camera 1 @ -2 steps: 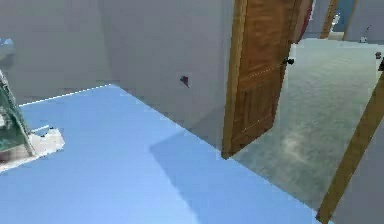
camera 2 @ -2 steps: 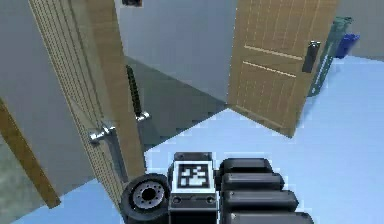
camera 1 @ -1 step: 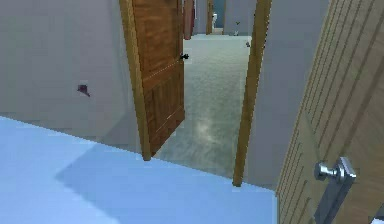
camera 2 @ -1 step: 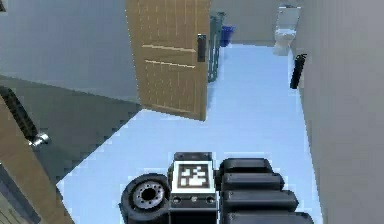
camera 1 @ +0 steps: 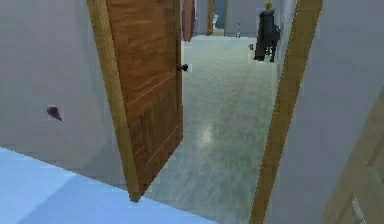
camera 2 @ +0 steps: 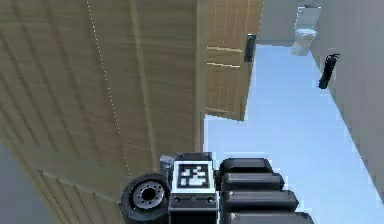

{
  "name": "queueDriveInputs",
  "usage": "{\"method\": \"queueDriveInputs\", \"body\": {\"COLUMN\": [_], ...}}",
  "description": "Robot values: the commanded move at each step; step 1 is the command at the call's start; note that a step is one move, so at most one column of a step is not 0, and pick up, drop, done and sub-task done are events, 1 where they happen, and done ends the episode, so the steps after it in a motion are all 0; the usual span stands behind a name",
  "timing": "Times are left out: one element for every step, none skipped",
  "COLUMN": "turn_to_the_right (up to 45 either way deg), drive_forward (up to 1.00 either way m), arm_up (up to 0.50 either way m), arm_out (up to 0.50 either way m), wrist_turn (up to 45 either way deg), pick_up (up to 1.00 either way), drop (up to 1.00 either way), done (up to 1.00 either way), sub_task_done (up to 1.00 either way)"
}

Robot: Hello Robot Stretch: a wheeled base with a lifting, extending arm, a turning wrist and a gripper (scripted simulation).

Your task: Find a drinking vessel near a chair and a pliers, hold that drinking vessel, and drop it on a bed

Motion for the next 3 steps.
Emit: {"method": "queueDriveInputs", "body": {"turn_to_the_right": [0.0, -24.0, 0.0], "drive_forward": [0.75, 0.0, 0.25], "arm_up": [0.0, 0.0, 0.0], "arm_out": [0.0, 0.0, 0.0], "wrist_turn": [0.0, 0.0, 0.0], "pick_up": [0.0, 0.0, 0.0], "drop": [0.0, 0.0, 0.0], "done": [0.0, 0.0, 0.0], "sub_task_done": [0.0, 0.0, 0.0]}}
